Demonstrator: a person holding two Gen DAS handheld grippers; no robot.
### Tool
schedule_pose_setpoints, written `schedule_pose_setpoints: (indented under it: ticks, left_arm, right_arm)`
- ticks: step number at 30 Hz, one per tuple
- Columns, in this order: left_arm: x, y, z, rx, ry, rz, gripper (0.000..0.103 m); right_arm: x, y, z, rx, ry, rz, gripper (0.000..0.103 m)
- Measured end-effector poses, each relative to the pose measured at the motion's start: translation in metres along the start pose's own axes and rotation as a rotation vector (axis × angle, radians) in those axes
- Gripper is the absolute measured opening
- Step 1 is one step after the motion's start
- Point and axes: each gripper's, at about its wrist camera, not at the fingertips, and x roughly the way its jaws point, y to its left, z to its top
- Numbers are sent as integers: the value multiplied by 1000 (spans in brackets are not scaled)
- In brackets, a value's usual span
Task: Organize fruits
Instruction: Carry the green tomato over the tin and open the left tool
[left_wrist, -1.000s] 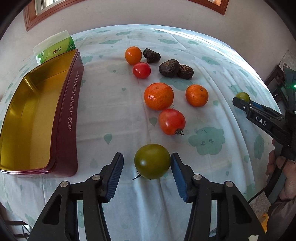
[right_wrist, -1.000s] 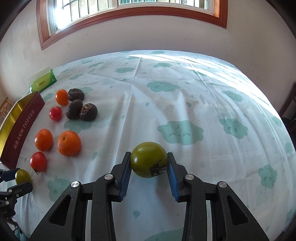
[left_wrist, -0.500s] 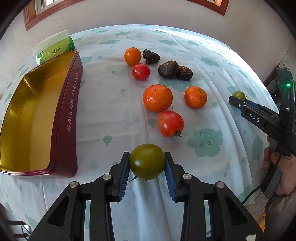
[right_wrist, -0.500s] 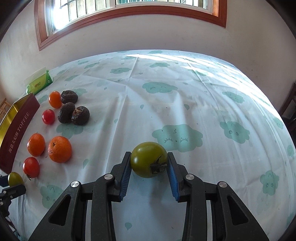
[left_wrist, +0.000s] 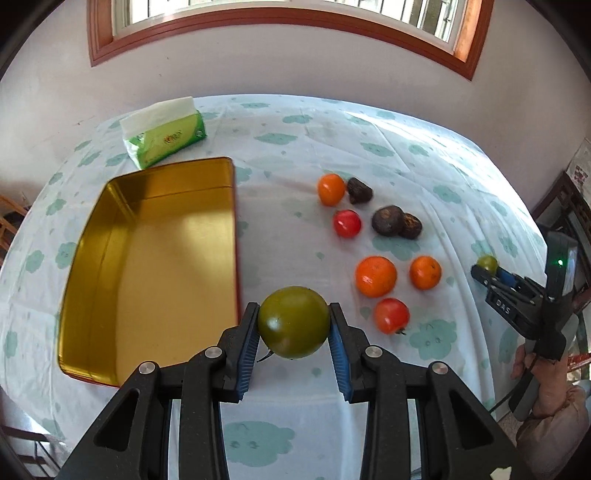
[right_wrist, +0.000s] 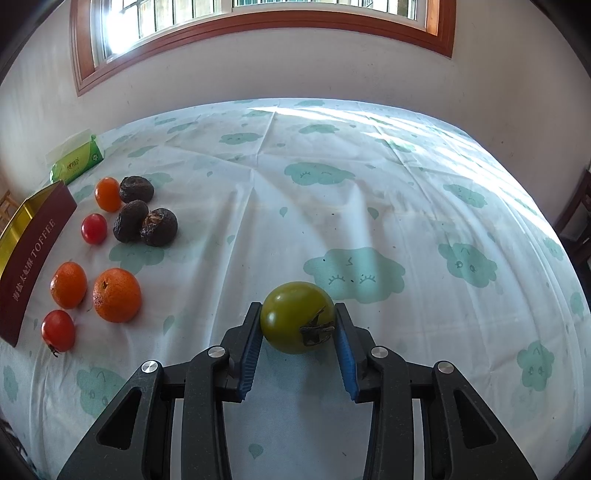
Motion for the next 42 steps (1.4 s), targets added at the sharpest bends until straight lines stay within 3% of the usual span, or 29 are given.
schedule_pose_setpoints:
  ticks: [9,17,42]
  left_arm:
    - [15,80,8,-84,20,152,32]
    - [29,124,-1,-145,65,194,32]
    - [49,137,-16,-101,128,251,34]
  right_arm:
    - [0,0,0,-1,0,-1,39]
    - [1,1,0,-1,1,-1,39]
    - [0,1,0,-3,2,-2,39]
